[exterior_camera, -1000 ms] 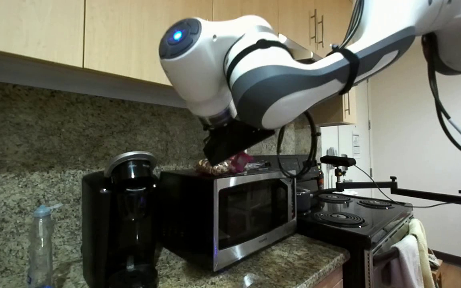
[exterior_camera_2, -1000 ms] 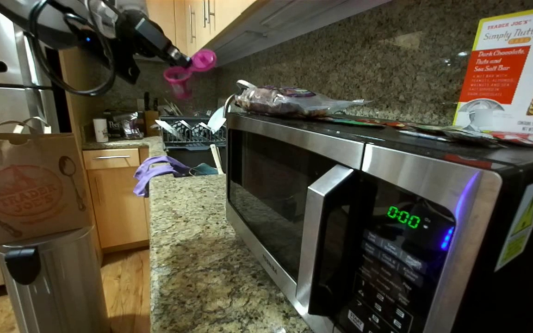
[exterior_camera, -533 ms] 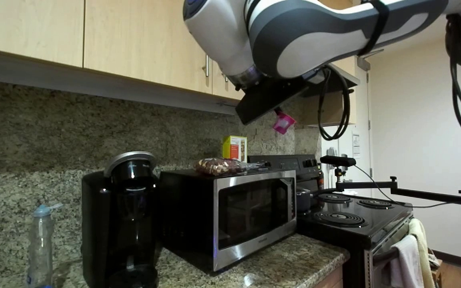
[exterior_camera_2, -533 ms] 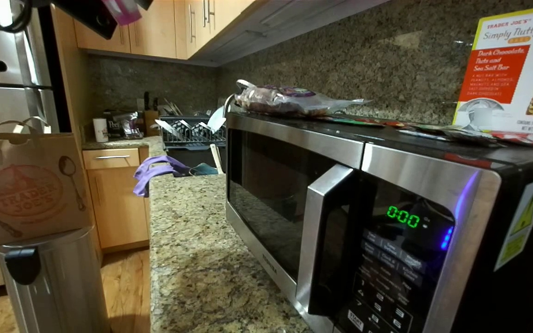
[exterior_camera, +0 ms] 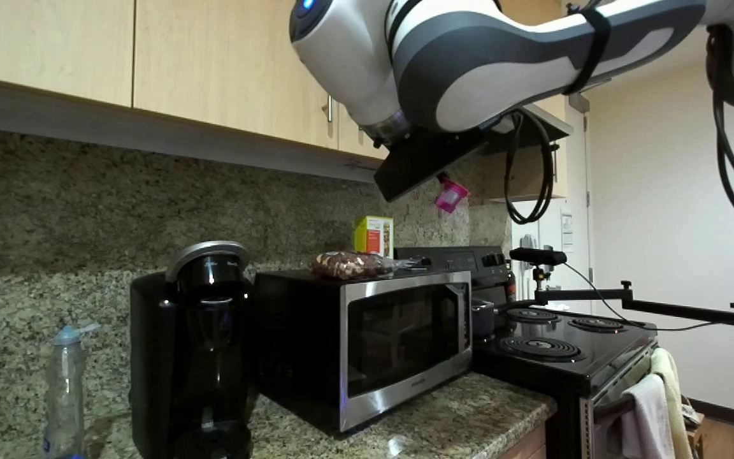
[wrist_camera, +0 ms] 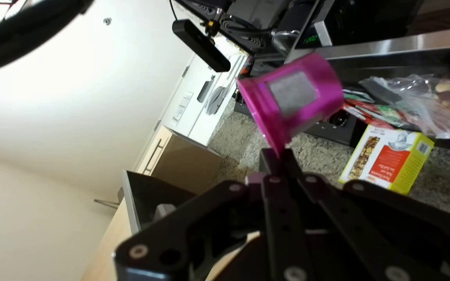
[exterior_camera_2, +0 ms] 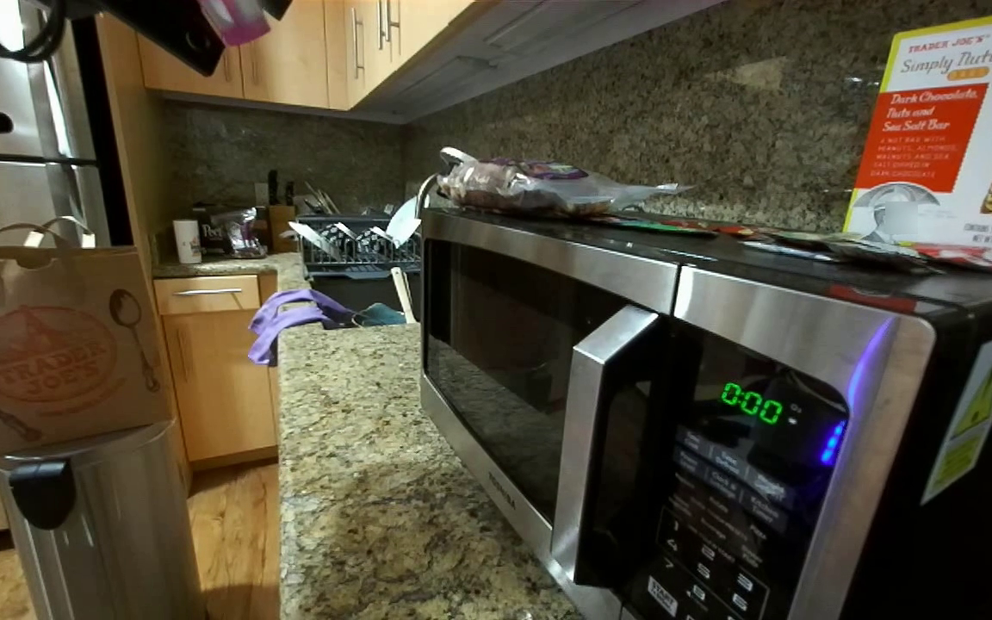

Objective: Put the pink object on the microwave

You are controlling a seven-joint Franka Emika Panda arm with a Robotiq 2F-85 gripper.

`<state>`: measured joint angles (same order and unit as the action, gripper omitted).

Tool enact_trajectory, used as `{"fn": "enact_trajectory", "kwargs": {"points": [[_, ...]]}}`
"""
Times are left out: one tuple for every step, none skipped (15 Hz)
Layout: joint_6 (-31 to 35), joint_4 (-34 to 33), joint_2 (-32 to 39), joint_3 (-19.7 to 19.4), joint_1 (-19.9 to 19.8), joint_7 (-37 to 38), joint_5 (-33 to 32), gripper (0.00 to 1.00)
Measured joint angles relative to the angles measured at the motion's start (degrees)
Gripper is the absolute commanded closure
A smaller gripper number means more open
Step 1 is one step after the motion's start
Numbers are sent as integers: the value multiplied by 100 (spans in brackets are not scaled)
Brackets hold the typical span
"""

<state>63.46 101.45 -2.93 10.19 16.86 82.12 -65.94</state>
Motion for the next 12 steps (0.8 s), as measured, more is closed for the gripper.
{"fn": "enact_trajectory", "kwargs": {"points": [[31, 4, -6, -9, -60, -183, -357, 99], [128, 2, -14, -32, -140, -441, -713, 99], [306, -6, -21, -85, -241, -743, -1066, 99], [633, -32, -25, -170, -367, -1033, -1358, 99], [1093, -73, -28, -269, -490, -1246, -1551, 99], [1593, -121, -30, -372, -610, -1410, -1675, 96], [2015, -170, -33, -446, -708, -1459, -1717, 96], [2263, -199, -36, -489, -771, -1464, -1720, 96], [2338, -210, -38, -506, -784, -1464, -1720, 96], [2344, -210, -40, -498, -775, -1464, -1720, 96], [2344, -210, -40, -482, -764, -1465, -1720, 99], [2344, -210, -40, -468, -759, -1465, -1720, 99]]}}
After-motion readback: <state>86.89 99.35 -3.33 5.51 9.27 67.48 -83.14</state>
